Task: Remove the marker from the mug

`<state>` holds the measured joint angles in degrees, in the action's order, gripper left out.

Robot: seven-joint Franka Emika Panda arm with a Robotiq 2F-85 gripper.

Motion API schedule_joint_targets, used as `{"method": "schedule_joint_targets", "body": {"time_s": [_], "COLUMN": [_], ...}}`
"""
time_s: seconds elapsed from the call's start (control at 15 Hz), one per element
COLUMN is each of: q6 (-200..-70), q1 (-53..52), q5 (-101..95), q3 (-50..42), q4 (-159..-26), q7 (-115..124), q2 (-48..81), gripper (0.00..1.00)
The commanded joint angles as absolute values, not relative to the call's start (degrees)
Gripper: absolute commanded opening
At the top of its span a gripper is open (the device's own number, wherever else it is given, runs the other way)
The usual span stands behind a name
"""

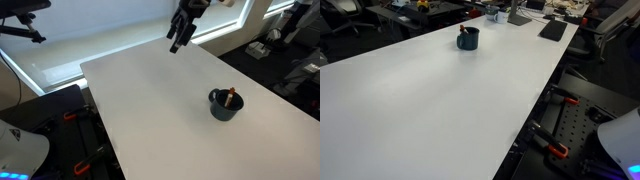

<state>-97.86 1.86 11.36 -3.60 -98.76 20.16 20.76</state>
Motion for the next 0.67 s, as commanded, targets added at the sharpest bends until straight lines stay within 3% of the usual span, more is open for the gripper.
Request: {"method": "schedule_joint_targets", "body": {"time_s": [0.0,0.6], "q6": [-99.6,-99.7], "q1": [2.0,2.7], "q5": [10.9,11.1], "q3": [-5.5,-5.8], "q4": [-91.4,-90.9], "q7": [26.7,25.6], "q2": [27.3,28.2], "gripper": [1.0,1.0]}}
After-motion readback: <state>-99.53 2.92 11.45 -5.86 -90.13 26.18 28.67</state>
